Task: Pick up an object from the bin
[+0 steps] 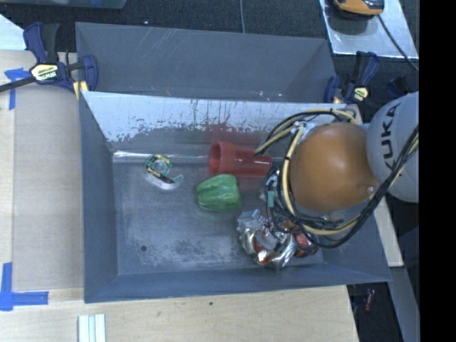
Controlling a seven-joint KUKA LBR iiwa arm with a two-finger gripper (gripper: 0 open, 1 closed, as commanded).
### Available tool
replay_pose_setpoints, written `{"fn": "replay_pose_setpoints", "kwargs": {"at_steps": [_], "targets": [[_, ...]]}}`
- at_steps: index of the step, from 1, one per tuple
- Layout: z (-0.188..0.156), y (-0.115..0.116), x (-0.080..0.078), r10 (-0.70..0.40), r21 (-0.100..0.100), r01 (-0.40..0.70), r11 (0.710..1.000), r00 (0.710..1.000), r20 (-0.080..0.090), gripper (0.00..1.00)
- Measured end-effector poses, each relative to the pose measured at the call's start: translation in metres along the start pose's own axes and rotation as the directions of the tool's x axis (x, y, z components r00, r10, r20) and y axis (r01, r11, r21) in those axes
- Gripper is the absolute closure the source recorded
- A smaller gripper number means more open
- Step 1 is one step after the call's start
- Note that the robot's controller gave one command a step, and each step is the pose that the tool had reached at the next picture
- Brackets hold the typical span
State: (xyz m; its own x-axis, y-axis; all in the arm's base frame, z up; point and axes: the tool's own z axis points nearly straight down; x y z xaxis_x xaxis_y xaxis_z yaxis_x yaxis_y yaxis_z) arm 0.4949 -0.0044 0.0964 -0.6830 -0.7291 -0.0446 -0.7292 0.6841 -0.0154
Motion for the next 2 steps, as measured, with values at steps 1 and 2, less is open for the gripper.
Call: {"fn": "replay_pose_setpoints", "kwargs": {"at_steps": [1, 2], "targets": [[0.0, -0.038, -0.013, 0.028, 0.003, -0.028, 1.0, 1.0, 0.004, 1.0], [-0.013, -0.062, 0.004, 0.036, 0.001, -0.036, 0.999, 0.999, 0.006, 1.0]]}}
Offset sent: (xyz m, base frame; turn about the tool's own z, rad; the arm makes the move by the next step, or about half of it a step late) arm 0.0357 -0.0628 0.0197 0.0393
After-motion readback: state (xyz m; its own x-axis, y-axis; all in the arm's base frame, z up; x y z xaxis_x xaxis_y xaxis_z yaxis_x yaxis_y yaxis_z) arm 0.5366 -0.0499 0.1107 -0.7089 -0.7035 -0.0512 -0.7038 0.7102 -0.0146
